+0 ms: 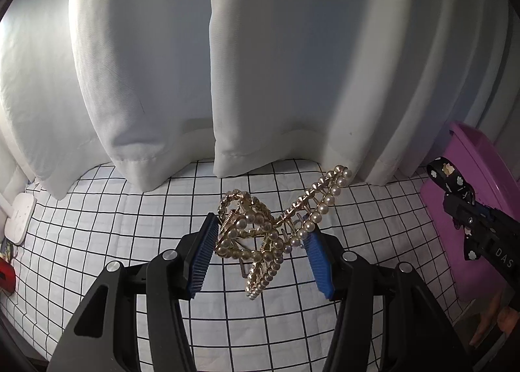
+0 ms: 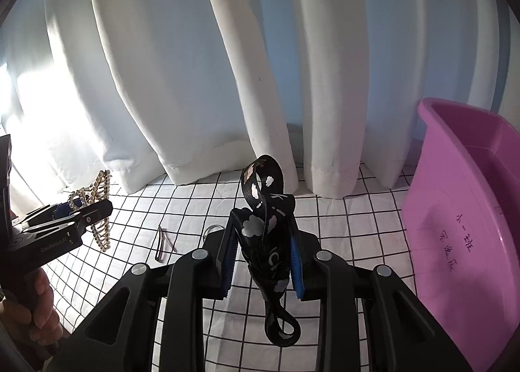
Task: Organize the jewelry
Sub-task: 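Lift the claw clip in the left tool while the right tool carries the hair tie to the tub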
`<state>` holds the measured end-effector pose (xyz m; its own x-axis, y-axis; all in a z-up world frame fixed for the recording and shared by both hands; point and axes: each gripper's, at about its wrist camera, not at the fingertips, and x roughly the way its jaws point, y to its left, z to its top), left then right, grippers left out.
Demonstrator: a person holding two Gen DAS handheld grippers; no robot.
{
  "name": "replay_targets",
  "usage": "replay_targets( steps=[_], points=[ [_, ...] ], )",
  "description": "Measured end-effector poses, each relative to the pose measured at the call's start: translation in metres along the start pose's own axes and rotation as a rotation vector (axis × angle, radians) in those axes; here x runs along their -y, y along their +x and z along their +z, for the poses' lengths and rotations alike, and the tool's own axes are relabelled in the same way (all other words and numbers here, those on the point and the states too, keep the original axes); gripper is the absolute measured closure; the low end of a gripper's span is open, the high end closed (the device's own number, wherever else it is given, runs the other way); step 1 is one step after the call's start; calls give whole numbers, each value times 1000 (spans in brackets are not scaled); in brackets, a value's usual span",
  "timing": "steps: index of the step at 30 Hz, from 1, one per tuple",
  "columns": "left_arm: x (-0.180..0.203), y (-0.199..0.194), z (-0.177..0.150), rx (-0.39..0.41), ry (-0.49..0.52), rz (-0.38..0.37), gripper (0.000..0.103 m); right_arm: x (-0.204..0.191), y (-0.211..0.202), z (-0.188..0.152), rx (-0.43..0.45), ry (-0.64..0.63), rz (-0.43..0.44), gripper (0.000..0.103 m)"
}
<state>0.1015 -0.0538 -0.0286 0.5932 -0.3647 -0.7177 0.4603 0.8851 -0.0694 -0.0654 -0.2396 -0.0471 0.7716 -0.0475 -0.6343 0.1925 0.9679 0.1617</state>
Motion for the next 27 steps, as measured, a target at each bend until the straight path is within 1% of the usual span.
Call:
replay_targets(
  steps=[3, 6, 13, 18, 27],
  points=[
    [21, -10, 7, 6, 21, -36, 51, 9, -23, 4, 26, 4, -13, 76],
    [45, -23, 14, 33, 57, -67, 51, 21, -46, 8, 59, 10, -31, 76],
    [105, -44, 30, 87, 129, -151, 51, 61, -95, 13, 132, 51, -88, 76],
    [152, -51, 38, 112, 178, -208, 51, 102, -125, 11, 167, 94, -148, 76],
    [237, -49, 43, 98, 254, -310, 51, 183, -160, -5, 182, 184, -264, 76]
  ],
)
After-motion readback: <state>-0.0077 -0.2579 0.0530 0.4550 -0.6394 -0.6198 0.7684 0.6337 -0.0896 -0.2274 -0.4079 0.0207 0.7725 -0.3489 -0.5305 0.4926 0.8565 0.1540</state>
